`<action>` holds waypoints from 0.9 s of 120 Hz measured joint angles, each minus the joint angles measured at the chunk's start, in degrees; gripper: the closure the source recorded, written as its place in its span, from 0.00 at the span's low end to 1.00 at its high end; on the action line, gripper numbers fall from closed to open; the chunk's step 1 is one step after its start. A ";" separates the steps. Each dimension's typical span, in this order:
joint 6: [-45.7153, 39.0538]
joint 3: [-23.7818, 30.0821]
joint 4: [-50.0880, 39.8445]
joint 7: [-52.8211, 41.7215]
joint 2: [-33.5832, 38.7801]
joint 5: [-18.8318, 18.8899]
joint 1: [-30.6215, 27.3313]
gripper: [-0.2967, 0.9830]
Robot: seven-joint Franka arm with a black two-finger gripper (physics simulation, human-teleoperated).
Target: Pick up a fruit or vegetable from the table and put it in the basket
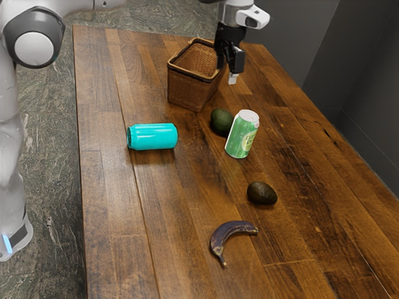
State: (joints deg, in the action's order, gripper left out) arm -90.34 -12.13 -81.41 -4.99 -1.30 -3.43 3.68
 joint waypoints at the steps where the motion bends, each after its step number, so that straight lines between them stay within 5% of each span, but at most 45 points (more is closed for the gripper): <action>1: 0.00 0.01 0.00 -0.03 -0.01 0.00 -0.03 0.23; 37: -0.17 0.68 2.05 -0.86 -1.86 -0.04 1.18 0.23; 63: -0.46 1.20 5.40 -1.19 -6.14 -0.16 12.05 0.23; 108: -0.84 3.50 7.93 -1.57 -9.64 1.13 15.48 0.23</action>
State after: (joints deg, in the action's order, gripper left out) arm -91.17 -8.63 -73.48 -6.56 -10.94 -2.30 19.16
